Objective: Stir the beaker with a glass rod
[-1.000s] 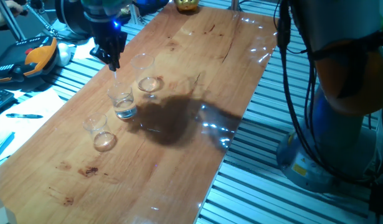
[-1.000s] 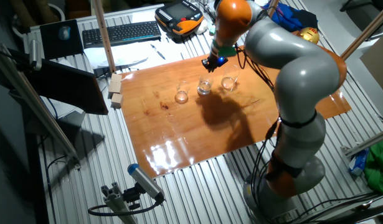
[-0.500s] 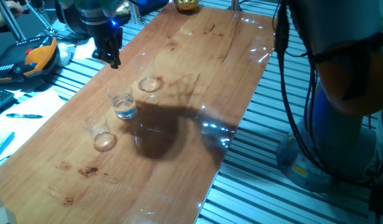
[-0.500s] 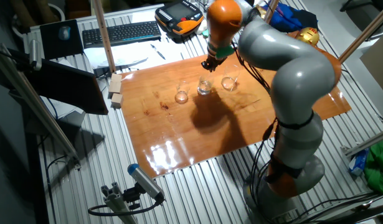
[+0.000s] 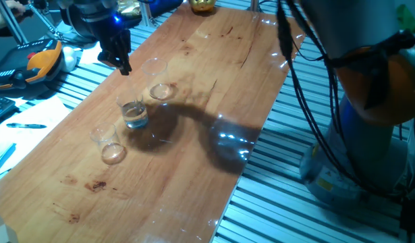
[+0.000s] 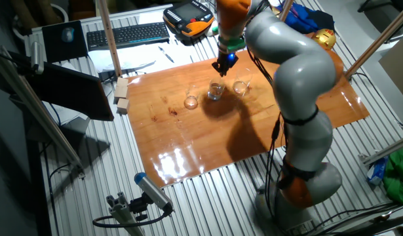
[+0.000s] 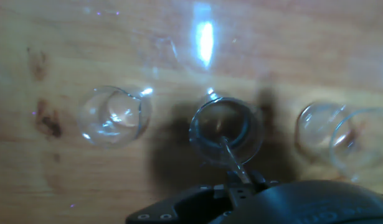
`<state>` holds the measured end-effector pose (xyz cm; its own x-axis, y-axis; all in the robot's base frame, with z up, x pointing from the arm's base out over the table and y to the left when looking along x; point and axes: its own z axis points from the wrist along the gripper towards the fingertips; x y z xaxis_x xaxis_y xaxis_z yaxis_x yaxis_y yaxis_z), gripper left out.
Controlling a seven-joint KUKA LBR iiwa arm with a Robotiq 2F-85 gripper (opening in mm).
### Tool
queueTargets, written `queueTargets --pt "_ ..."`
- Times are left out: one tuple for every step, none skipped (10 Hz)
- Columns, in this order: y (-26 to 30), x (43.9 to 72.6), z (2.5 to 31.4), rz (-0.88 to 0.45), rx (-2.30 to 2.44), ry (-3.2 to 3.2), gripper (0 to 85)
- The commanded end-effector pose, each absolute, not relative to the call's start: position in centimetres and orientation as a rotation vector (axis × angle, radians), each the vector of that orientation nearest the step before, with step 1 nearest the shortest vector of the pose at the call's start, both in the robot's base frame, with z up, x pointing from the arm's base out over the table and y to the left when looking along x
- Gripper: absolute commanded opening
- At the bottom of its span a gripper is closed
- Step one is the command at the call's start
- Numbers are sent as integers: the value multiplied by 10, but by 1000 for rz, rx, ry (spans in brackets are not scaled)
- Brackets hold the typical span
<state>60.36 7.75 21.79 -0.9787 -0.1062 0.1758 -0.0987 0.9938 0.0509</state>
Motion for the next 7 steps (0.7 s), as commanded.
queueTargets --pt "78 605 216 -173 -44 -2955 0" --pt "78 606 213 -230 -119 -2996 0" --pt "79 606 212 -265 -160 -3046 0" --pt "78 608 213 -285 -182 -3073 0" --pt "77 609 214 -308 -189 -3116 0" --pt "76 609 213 -325 -169 -3171 0" --pt "75 609 213 -303 -111 -3225 0"
